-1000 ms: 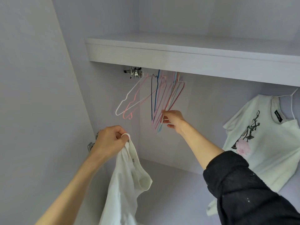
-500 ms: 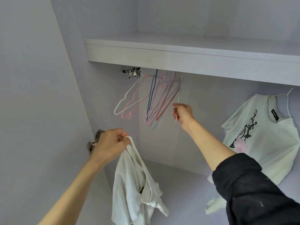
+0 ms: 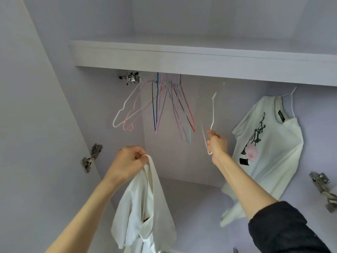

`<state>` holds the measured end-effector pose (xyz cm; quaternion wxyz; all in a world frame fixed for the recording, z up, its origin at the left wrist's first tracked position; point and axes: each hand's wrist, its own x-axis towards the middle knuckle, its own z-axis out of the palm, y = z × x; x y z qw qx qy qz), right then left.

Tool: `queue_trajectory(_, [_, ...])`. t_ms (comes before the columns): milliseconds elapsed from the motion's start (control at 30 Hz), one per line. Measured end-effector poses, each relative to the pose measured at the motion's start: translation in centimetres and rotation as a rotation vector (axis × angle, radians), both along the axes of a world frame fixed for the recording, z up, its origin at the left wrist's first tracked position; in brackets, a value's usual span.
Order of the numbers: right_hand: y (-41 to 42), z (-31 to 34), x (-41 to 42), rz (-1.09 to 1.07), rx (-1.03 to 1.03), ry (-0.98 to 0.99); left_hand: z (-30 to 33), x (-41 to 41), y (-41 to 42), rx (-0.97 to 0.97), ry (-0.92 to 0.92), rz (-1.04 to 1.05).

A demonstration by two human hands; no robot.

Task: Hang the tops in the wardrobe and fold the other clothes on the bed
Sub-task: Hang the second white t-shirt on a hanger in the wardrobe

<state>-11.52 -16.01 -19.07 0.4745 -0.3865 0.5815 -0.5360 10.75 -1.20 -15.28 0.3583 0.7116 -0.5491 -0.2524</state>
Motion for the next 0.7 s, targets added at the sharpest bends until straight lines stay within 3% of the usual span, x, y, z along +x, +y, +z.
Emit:
queue_trajectory(133, [4.0,-3.9,-3.2,0.07,0.144,-0.224,-0.7,-1.1,0.5,0.02,0.002,-0.017])
queue_trajectory(233, [6.5,-6.2,-5.2,0.123,0.246,-0.221,-1.4,-2.0,0.6,0.044,0.043,-0.036])
queue_trajectory(467, [12.0,-9.0,-9.2,0.129,0.074,-0.218,-2.7,-3.7,0.5,0.081,0.112,-0.06])
queue_trajectory(600, [12.0,-9.5,-10.4,0.213,0.151,-0.26,-2.8,-4.3,0.5,0.089,0.102,-0.072])
queue_trajectory(700, [10.6,-9.6,-10.9,0.068,0.159,-0.262,-2.8,-4.7,0.3,0.071,0.114,-0.077])
